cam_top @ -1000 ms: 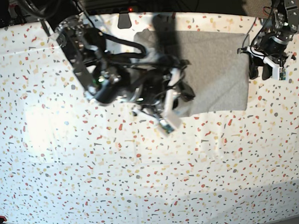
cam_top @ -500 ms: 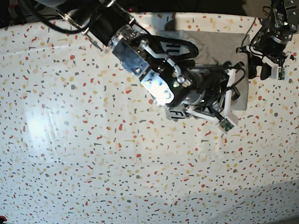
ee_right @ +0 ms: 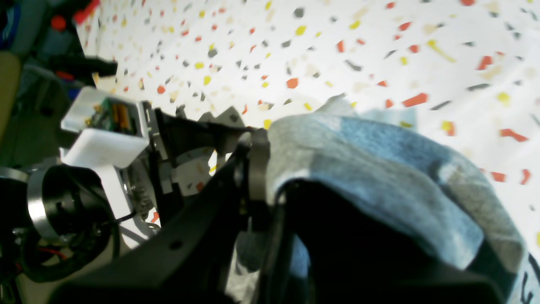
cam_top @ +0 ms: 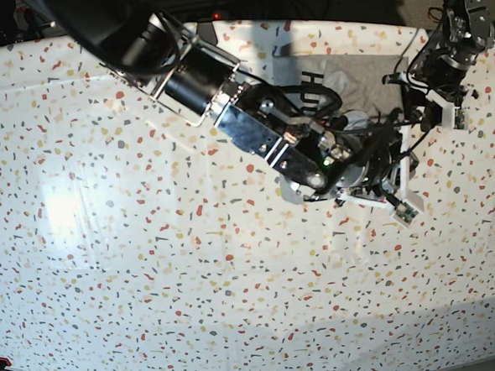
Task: Fold the T-shirt properly
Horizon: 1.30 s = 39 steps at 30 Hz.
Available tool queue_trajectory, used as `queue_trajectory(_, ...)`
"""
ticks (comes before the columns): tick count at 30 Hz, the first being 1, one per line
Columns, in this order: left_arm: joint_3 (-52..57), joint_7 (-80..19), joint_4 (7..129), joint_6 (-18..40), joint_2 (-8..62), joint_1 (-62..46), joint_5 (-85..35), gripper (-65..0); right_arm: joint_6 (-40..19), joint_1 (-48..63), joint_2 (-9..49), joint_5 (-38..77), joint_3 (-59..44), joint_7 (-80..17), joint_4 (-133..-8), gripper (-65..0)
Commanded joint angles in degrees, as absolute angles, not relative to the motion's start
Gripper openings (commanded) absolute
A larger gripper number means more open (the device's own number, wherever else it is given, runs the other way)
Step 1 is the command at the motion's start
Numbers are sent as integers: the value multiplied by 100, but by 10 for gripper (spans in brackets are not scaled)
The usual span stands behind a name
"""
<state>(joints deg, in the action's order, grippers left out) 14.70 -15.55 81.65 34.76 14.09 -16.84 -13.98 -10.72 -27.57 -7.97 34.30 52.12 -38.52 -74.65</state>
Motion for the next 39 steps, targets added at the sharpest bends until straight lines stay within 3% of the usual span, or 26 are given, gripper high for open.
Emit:
queue_trajectory(1,1452,-1791,8180,3586,1372,-1712,-1350,-397,-1111,-2904,-900,3553,5238,-3642,-7550,-650)
queue_trajectory(10,1452,-1791,8180,3607,1291,-1712,-1347,-397,-1125,-2974,-900,3835,5371,-3227,-7550,-650)
queue_trajectory(14,1452,-1793,8180,3607,1291,-1712,-1347,-397,-1649,-3083,-900,4132,5371,-3129,-7550,-354)
queue_trajectory(16,1452,-1793,8180,3607,1291,-1712,-1347,-397,-1970,-3199,-900,4469,5371,-3057,-7550,-270)
queue_trajectory(20,1455,-1789,8182,3605,1341,-1710,-1347,-397,-2676,-3527,-900,4963,5365,-3068,-7550,-260)
queue_trajectory(29,1459,-1793,8184,2803,2001,-1712,-1402,-397,-2659,-4160,-895,4954,4727,-4611,-7550,-260)
queue_trajectory(36,1459,-1839,8217,2676,2716,-1734,-2823,-398,-2591,-4169,270,4950,4248,-4803,-7550,-260)
queue_trajectory(39,1459,-1848,8425,2681,2799,-1734,-2899,-405,-2582,-4169,884,4950,4244,-4915,-7550,-260)
